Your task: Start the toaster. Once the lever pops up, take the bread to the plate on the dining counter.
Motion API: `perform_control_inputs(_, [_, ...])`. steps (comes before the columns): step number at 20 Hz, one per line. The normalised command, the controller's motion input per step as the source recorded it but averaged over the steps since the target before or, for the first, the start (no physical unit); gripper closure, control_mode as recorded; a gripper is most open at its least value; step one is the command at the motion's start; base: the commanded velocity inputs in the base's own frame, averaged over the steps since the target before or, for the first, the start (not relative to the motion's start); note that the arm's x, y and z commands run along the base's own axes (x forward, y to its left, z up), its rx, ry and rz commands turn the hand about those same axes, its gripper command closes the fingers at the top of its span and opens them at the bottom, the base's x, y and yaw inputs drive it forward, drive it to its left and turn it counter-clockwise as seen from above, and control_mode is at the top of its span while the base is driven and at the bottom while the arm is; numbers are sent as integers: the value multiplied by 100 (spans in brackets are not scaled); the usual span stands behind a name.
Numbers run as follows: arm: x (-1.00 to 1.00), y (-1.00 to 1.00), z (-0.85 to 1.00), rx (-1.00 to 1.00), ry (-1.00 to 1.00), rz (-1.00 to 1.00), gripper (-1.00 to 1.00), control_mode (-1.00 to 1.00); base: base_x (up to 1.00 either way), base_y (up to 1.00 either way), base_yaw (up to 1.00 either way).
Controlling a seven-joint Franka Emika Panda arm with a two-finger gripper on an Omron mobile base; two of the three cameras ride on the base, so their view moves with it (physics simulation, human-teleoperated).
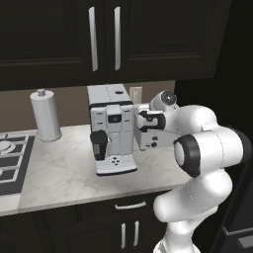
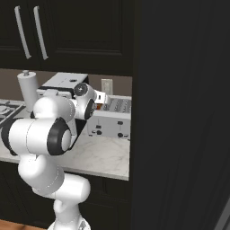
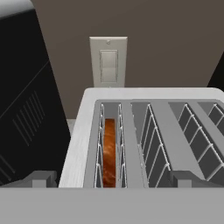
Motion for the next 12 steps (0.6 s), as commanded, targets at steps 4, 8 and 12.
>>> perform_control_inputs(4, [0,0,0,0,0,0,-100,-100,0,0,0])
perform_control_inputs(8, [0,0,0,0,0,0,-100,-100,0,0,0])
perform_control_inputs(12, [0,0,0,0,0,0,-100,-100,0,0,0])
